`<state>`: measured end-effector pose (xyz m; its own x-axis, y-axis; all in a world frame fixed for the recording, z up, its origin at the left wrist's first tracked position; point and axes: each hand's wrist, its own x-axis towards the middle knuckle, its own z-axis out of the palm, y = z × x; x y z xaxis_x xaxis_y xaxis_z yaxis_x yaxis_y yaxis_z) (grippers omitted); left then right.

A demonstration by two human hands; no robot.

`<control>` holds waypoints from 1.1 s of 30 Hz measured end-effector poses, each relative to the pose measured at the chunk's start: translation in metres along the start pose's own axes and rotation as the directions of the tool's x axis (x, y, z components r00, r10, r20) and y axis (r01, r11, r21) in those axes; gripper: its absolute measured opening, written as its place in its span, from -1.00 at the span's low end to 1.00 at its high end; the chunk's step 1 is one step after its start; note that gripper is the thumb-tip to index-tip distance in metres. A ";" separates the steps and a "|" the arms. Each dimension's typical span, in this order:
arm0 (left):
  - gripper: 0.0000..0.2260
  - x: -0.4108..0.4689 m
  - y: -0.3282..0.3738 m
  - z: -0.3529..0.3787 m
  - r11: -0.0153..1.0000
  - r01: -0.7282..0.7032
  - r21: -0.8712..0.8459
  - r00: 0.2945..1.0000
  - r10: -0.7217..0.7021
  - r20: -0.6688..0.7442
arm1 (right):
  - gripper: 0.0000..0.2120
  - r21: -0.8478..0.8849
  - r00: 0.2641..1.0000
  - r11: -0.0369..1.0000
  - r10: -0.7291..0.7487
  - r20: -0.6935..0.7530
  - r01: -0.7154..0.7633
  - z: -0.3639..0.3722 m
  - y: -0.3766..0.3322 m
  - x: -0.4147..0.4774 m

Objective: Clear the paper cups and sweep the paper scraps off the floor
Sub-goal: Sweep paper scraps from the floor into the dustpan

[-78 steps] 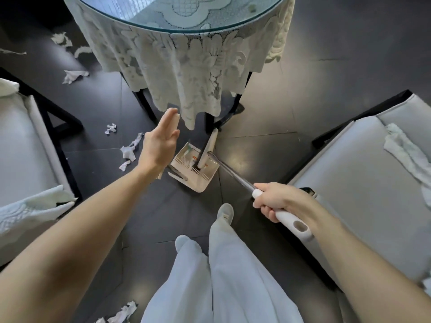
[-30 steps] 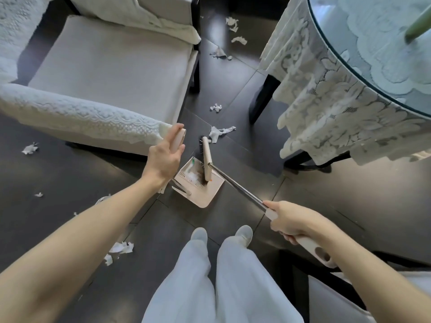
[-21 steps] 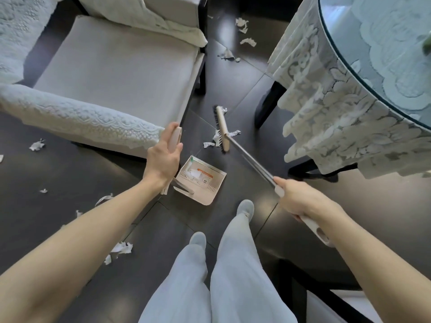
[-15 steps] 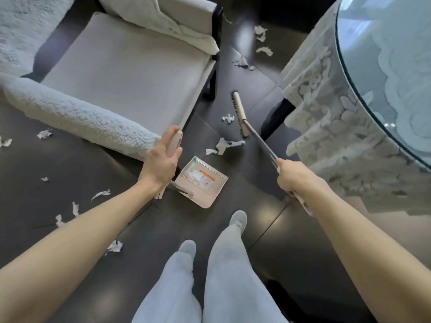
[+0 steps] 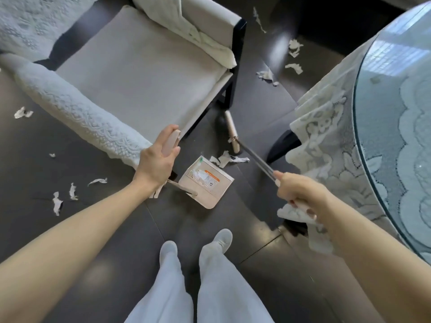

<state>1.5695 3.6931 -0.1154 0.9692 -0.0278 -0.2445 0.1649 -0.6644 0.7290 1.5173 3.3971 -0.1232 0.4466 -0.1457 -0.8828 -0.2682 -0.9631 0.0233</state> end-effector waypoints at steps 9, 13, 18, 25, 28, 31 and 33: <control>-0.61 0.033 0.051 0.035 0.996 -0.087 0.025 0.996 0.086 0.039 | -0.33 0.205 0.991 0.977 -0.086 0.103 0.063 0.009 0.045 -0.061; -0.63 0.037 0.064 0.041 0.989 -0.150 -0.011 0.988 0.150 0.033 | -0.28 0.355 0.994 0.934 -0.079 0.072 0.048 -0.002 0.059 -0.093; -0.64 0.059 0.093 0.046 0.972 -0.229 -0.059 0.972 0.231 0.035 | -0.31 0.567 1.000 0.824 0.001 -0.026 0.014 -0.019 0.073 -0.100; -0.64 0.124 0.144 0.066 0.949 -0.297 -0.104 0.952 0.303 0.046 | -0.33 0.719 0.980 0.694 0.165 -0.110 -0.036 -0.092 0.088 -0.078; -0.64 0.171 0.167 0.079 0.932 -0.311 -0.186 0.936 0.334 0.108 | -0.35 0.747 0.960 0.660 0.253 -0.121 -0.080 -0.138 0.089 -0.049; -0.59 0.227 0.190 0.086 0.914 -0.333 -0.233 0.916 0.372 0.152 | -0.40 0.751 0.944 0.654 0.297 -0.145 -0.090 -0.189 0.089 -0.020; -0.59 0.268 0.210 0.088 0.916 -0.335 -0.222 0.907 0.377 0.189 | -0.48 0.745 0.934 0.660 0.317 -0.162 -0.095 -0.225 0.089 -0.003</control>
<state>1.8474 3.4808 -0.0840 0.9066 -0.4167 -0.0673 -0.1329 -0.4332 0.8915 1.6841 3.2607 -0.0129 0.4702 -0.4785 -0.7416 -0.8557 -0.4529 -0.2503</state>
